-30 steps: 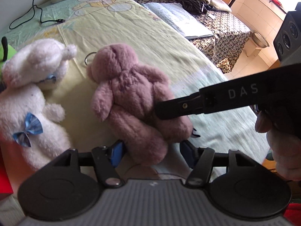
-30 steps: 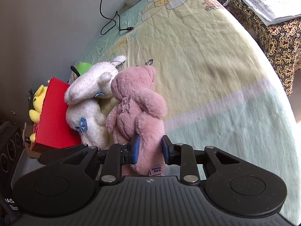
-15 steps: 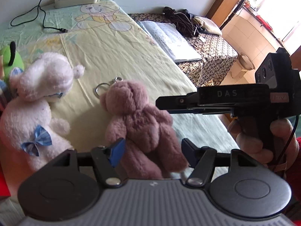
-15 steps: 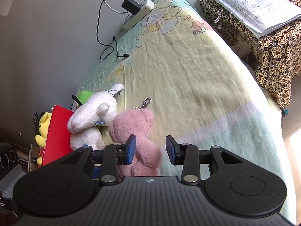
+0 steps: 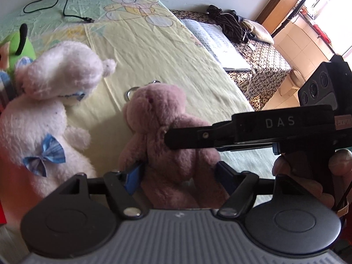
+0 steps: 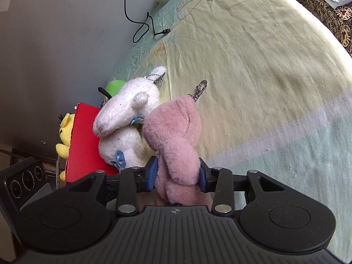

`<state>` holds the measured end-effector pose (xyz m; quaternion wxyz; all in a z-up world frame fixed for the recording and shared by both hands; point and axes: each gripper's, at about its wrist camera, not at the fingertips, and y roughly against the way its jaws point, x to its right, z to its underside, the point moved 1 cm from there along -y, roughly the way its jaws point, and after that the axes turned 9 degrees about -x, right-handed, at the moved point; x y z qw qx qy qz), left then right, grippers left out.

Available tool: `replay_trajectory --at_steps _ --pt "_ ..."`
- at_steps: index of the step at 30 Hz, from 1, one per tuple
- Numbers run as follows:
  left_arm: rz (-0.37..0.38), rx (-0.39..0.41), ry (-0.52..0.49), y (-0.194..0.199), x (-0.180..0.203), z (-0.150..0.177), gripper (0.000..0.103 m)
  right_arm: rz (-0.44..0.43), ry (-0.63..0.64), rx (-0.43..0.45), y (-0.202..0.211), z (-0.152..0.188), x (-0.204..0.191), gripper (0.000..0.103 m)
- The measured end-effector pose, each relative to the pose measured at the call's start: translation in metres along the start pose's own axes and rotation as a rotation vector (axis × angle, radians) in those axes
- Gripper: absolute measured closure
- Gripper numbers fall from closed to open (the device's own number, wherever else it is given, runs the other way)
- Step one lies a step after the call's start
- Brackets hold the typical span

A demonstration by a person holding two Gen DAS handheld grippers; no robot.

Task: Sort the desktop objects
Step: 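Lift the pink teddy bear with the right gripper and carry it to the box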

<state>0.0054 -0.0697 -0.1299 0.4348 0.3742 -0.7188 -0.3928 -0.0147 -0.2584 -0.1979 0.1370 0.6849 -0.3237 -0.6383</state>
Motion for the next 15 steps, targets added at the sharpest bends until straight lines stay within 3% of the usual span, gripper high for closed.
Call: replay_trajectory --at_steps 15 --pt "0.022 -0.004 -0.075 0.02 0.026 0.029 0.026 0.1 0.087 -0.028 0.026 0.039 -0.038 0.067"
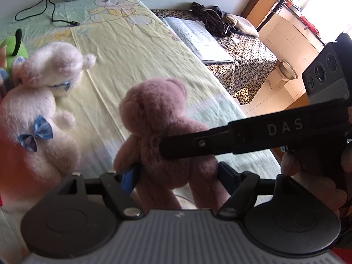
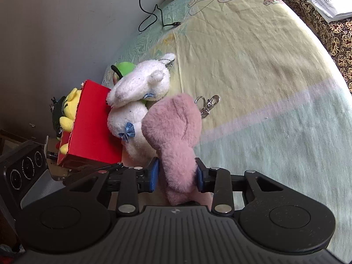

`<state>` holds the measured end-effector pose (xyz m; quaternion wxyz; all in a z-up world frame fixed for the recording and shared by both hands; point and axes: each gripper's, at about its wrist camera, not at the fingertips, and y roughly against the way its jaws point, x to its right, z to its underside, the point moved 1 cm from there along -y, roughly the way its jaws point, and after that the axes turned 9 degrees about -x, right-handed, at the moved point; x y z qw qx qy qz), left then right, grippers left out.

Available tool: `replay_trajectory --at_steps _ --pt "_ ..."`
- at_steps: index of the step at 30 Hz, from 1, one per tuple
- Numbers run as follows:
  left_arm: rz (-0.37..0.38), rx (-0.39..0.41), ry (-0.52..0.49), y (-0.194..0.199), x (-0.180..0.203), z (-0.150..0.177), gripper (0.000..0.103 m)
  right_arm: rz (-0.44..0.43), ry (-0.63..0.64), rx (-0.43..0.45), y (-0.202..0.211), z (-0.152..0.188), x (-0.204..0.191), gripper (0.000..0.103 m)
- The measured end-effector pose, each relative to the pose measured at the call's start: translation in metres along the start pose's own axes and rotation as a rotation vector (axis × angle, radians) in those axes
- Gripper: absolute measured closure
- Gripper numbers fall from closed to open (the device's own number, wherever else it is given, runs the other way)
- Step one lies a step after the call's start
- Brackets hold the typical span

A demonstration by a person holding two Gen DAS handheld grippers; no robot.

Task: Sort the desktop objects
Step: 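Lift the pink teddy bear with the right gripper and carry it to the box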

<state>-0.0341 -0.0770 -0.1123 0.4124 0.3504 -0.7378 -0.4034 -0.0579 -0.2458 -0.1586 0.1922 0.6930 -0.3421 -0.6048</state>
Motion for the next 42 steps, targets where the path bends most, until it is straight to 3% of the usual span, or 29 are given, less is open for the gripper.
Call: replay_trajectory --at_steps 7,15,22,29,35,42 --pt "-0.028 0.01 -0.018 0.032 -0.011 0.025 0.027 -0.023 0.09 -0.025 -0.005 0.015 -0.044 0.072" --pt "-0.028 0.106 -0.037 0.095 -0.045 0.045 0.027 -0.043 0.187 0.001 -0.02 0.014 -0.109 0.073" --pt "-0.003 0.2 -0.123 0.158 -0.082 0.054 0.027 -0.039 0.21 0.1 -0.026 0.017 -0.176 0.073" --pt "0.08 0.302 -0.154 0.218 -0.132 0.057 0.027 -0.035 0.256 0.205 -0.037 0.019 -0.24 0.073" --pt "0.033 0.392 -0.199 0.262 -0.166 0.055 0.027 -0.077 0.286 0.301 -0.053 0.007 -0.281 0.073" --pt "-0.02 0.411 -0.182 0.28 -0.212 0.047 0.027 -0.102 0.319 0.351 -0.091 -0.016 -0.312 0.073"
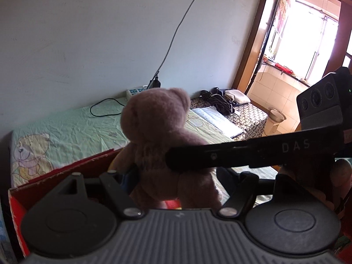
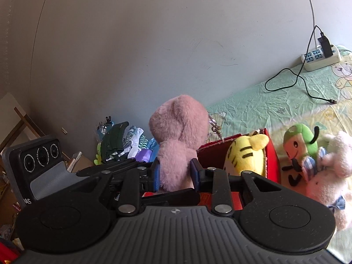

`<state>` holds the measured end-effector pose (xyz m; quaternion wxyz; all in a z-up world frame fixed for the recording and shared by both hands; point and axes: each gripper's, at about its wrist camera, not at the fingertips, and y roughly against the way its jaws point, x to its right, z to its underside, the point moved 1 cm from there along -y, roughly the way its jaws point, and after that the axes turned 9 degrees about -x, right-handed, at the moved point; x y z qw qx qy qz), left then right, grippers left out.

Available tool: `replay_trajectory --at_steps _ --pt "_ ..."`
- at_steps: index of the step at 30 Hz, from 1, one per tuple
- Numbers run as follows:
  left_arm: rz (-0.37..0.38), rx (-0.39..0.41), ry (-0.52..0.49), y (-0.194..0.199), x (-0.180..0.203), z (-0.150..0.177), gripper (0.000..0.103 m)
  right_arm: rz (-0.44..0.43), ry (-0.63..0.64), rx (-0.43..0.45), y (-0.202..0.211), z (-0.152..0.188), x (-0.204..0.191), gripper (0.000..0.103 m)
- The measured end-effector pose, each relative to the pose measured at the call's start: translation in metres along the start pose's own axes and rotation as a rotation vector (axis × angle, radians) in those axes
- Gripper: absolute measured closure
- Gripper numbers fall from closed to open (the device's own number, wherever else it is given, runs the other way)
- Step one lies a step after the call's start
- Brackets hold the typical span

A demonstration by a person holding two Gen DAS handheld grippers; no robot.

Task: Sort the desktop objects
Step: 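Lift the pink teddy bear with the right gripper and carry it to the box, then lower the pink teddy bear into the red box beside the tiger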

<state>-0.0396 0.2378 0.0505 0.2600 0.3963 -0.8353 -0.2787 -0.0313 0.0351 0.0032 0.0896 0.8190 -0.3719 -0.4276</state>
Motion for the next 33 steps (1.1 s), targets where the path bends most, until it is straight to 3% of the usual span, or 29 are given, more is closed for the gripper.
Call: replay_trajectory --at_steps 7,15,19,25,33 --pt "-0.037 -0.034 0.046 -0.015 -0.038 0.004 0.027 0.011 -0.009 -0.005 -0.045 -0.006 0.006 0.073" --pt "-0.06 -0.188 0.119 -0.063 -0.07 0.03 0.027 0.082 -0.06 -0.115 -0.097 0.01 0.026 0.074" --pt "-0.04 -0.246 0.148 -0.077 -0.081 0.036 0.027 0.119 -0.104 -0.169 -0.107 0.017 0.03 0.074" --pt "-0.032 -0.296 0.152 -0.094 -0.087 0.04 0.027 0.217 -0.037 -0.196 -0.118 0.018 0.024 0.074" --pt "-0.031 -0.361 0.189 -0.108 -0.098 0.041 0.027 0.275 -0.024 -0.23 -0.134 0.016 0.032 0.075"
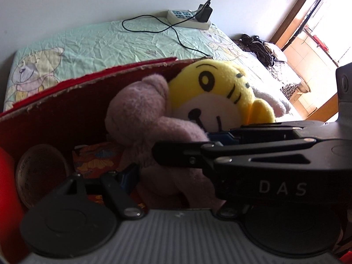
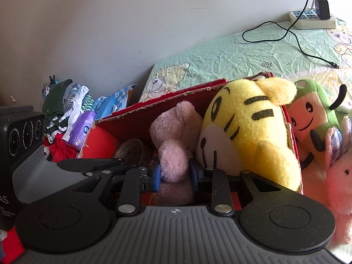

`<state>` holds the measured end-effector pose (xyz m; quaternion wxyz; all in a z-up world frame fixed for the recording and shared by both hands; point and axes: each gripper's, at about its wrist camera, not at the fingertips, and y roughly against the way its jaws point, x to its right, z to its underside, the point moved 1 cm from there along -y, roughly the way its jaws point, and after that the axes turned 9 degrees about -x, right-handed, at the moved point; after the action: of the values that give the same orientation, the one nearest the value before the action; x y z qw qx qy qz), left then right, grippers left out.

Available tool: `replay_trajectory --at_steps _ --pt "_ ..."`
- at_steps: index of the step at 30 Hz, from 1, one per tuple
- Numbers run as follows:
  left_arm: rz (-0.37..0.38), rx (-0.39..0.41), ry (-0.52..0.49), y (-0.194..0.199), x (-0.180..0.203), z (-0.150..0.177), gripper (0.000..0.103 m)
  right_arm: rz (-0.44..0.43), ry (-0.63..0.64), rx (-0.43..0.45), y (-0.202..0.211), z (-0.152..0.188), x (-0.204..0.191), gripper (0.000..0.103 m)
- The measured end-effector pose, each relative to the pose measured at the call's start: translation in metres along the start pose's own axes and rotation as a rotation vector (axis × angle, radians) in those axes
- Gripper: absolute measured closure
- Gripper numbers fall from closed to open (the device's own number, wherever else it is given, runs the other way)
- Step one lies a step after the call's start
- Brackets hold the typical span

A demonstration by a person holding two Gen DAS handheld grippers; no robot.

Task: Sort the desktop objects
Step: 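Lower the pink teddy bear into the red box beside the tiger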

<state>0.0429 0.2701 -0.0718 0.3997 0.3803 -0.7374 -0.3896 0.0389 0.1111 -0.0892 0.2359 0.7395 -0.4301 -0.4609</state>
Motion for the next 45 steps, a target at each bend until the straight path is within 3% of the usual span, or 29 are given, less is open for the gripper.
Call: replay_trajectory --at_steps 5,10,14,25,34,45 --pt "-0.013 -0.006 -0.001 0.0 0.002 0.0 0.025 -0.002 0.007 0.001 0.001 0.0 0.001 0.074" --pt "-0.009 0.002 0.018 0.006 0.0 0.002 0.025 -0.024 -0.01 0.062 0.017 0.003 0.002 0.074" --pt "-0.027 0.033 0.021 0.017 0.003 0.006 0.025 -0.03 -0.004 0.084 0.024 0.005 0.001 0.083" --pt "-0.025 0.046 -0.002 0.014 0.012 0.004 0.017 0.017 -0.001 0.061 0.018 0.006 0.002 0.085" --pt "-0.029 0.052 0.021 0.017 0.013 0.005 0.017 0.017 -0.025 0.051 0.017 0.009 0.005 0.087" --pt "-0.1 0.071 0.051 0.026 0.022 0.016 0.014 0.03 -0.058 0.062 0.028 0.022 0.01 0.09"
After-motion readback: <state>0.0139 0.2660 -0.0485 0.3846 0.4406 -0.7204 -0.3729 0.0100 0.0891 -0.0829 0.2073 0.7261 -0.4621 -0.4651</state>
